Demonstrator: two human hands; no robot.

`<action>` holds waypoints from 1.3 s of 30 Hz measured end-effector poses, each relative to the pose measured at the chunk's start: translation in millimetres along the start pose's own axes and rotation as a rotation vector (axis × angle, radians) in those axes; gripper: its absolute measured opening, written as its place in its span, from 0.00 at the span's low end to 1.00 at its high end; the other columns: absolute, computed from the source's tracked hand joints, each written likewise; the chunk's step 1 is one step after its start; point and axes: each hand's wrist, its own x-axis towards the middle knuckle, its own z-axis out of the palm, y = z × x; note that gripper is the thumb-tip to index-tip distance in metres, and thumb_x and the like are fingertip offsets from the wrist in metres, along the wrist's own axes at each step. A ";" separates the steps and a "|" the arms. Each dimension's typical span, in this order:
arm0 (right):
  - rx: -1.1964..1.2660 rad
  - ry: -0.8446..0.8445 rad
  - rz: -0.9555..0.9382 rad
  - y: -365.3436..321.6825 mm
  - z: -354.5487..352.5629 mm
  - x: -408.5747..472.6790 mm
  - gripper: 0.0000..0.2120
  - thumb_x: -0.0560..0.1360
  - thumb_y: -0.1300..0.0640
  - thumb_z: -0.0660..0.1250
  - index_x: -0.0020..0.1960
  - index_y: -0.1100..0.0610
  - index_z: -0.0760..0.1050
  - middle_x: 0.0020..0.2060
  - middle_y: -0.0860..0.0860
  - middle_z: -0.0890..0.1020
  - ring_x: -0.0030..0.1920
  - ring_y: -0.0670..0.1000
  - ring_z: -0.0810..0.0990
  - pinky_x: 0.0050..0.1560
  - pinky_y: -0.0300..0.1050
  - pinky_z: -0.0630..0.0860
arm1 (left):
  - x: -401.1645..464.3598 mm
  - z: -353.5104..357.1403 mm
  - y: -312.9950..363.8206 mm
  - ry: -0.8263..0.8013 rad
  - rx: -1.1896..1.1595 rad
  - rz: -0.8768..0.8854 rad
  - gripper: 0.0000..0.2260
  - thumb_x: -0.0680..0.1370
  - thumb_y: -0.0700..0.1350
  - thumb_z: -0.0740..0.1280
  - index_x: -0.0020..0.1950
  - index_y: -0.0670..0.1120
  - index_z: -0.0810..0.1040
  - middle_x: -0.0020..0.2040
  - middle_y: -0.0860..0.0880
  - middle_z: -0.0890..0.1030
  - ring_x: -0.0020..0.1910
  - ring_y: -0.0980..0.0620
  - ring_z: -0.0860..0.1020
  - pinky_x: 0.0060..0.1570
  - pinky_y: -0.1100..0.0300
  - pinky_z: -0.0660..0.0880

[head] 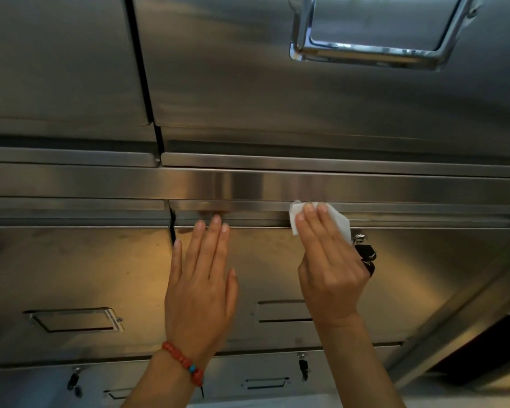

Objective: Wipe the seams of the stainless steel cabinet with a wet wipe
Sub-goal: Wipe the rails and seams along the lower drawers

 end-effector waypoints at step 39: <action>-0.029 -0.025 0.007 7.7 -2.6 -5.1 0.12 0.71 0.72 0.70 0.54 0.65 0.80 0.53 0.58 0.81 0.55 0.55 0.81 0.51 0.51 0.80 | 0.2 -1.7 -2.7 -0.027 -0.007 0.011 0.25 0.76 0.46 0.54 0.72 0.40 0.61 0.72 0.44 0.62 0.72 0.47 0.58 0.71 0.48 0.49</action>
